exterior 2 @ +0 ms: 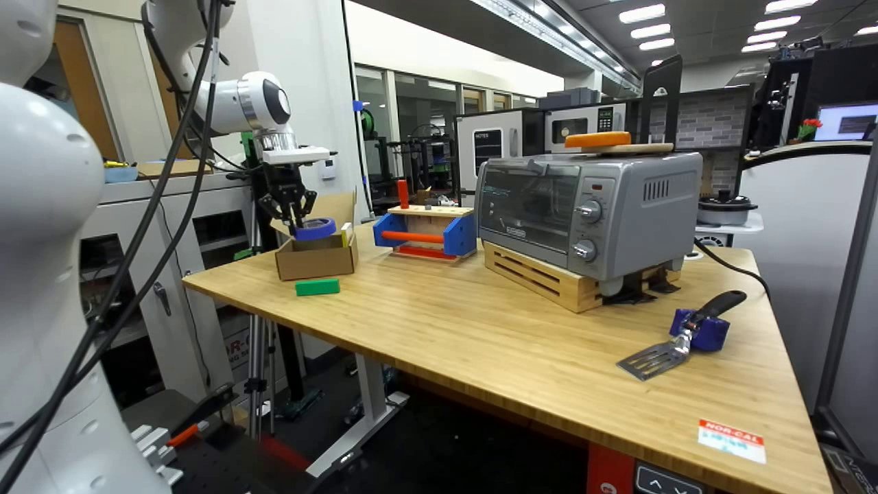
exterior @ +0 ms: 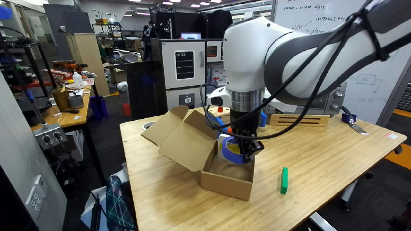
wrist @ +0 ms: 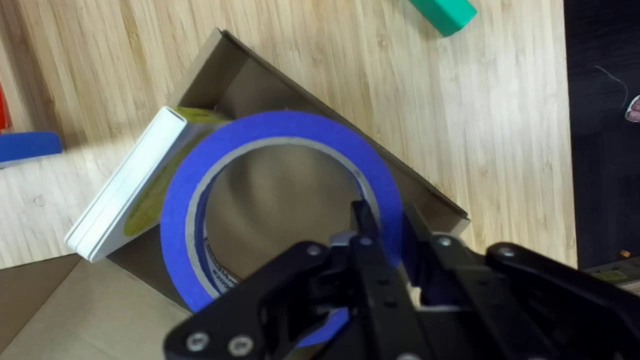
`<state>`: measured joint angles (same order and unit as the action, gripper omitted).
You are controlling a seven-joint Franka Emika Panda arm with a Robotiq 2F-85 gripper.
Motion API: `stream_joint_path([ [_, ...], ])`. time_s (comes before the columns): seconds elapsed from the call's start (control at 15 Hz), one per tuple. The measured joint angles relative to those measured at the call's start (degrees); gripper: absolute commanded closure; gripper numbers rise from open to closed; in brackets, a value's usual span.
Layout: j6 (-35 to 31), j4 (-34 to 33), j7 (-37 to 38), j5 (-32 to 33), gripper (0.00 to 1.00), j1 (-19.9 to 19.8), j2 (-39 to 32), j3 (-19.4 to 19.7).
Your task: Place the book, blue masking tape, and green block in the box
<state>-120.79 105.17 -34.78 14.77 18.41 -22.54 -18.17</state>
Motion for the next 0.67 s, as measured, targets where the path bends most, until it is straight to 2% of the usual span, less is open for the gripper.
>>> stream_joint_path([
  [0.67, 0.12, -2.2, -1.3, -1.07, 0.96, -0.07, -3.82, -0.67],
])
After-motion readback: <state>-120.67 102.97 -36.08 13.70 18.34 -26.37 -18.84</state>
